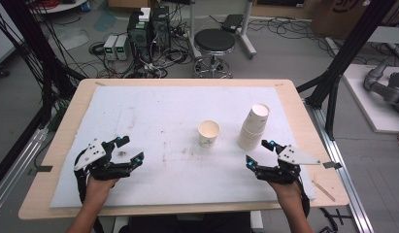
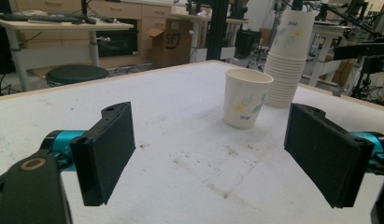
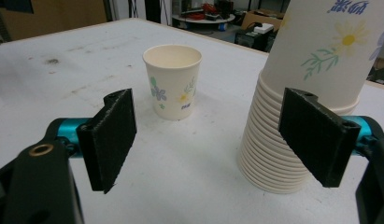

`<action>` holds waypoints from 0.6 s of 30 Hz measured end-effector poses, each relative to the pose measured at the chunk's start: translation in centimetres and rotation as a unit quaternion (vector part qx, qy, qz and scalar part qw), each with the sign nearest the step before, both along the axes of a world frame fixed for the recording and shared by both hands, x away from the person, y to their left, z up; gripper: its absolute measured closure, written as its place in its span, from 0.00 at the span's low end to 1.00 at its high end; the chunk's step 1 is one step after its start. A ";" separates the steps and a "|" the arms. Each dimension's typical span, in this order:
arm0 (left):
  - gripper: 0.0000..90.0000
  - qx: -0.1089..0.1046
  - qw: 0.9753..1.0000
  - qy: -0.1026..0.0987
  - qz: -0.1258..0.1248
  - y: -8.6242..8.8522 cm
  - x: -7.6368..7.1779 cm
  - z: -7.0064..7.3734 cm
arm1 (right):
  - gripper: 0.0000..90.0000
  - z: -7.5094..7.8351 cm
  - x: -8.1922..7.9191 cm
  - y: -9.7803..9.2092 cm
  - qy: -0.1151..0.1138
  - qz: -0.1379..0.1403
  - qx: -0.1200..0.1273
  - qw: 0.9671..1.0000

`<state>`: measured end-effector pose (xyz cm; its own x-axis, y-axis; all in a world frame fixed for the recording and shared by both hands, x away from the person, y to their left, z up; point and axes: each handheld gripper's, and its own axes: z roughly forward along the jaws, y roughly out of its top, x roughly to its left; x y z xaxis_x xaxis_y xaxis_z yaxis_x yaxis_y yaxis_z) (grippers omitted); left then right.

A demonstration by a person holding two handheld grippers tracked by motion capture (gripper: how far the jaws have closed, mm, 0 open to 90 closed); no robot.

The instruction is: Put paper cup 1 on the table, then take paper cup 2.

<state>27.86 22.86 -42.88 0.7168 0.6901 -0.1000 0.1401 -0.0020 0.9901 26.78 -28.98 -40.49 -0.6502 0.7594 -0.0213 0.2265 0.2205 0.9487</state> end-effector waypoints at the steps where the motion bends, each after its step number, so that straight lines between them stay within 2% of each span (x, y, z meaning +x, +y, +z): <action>1: 0.18 0.000 1.000 0.002 0.000 0.0 0.0 -0.1 | 0.22 0.0 0.0 0.0 0.001 -0.001 -0.001 1.000; 8: 0.18 -0.004 1.000 0.005 -0.006 -0.1 0.1 -0.1 | 0.22 0.1 0.0 -0.2 0.004 -0.005 0.002 1.000; 16: 0.18 0.000 1.000 0.008 -0.007 -0.1 0.1 -0.2 | 0.22 0.3 -0.1 -0.5 0.002 -0.012 0.002 1.000; 18: 0.18 0.003 1.000 0.009 -0.009 -0.2 0.1 -0.2 | 0.22 0.4 -0.1 -0.6 0.007 -0.020 0.006 1.000</action>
<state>27.96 22.69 -43.10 0.7272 0.6777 -0.1089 0.1584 -0.0113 0.9873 26.69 -29.56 -40.06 -0.6195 0.7850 -0.0031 0.2489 0.2001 0.9476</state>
